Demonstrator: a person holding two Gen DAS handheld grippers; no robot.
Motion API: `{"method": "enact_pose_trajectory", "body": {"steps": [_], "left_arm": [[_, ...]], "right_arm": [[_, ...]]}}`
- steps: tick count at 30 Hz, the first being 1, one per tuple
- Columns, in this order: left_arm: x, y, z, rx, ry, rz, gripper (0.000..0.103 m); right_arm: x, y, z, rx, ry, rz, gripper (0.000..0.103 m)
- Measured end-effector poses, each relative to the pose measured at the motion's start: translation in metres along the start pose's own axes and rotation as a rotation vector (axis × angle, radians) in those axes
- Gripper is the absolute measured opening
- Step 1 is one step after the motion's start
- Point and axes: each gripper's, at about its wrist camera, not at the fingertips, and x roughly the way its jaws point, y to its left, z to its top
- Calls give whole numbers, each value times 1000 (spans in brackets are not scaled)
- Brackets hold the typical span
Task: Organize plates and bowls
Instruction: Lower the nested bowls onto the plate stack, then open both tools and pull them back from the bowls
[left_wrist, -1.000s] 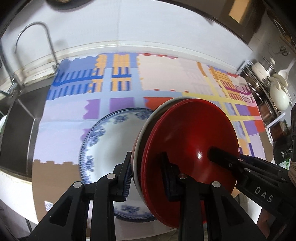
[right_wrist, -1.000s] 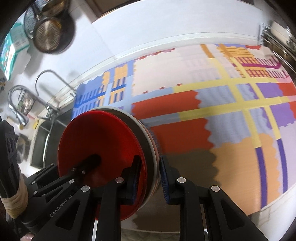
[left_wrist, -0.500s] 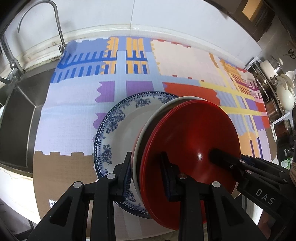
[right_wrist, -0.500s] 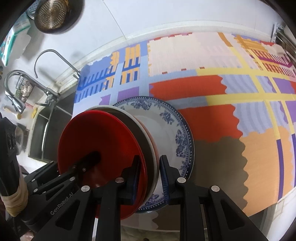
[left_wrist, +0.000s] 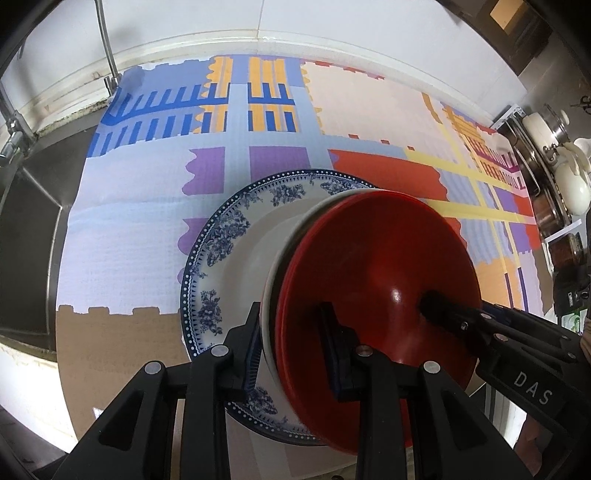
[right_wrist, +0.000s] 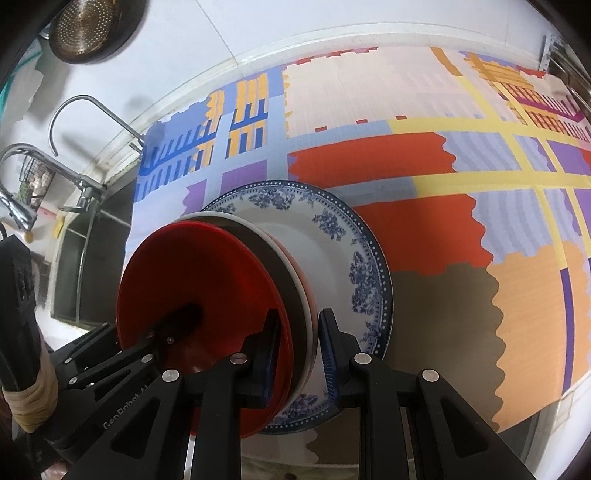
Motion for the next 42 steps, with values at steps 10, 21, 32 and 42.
{"method": "enact_pose_trajectory", "body": {"steps": [10,21,32,42], "left_arm": [[-12,1,-3,43,-56,36,45],[-65,-2,-29,95,-264,86,68],[-108,-20,-89,85,-485,142,80],[-142,-51,-166,60,-619,180,93]], "right_arm": [[-1,1,1,-13,-51,-15,24],[-45,7,-34,-40,-249,-97,40],[-92,3,-82,-111,-443,-120,65],[-136,-11,-144,-199,-568,-115,77]]}}
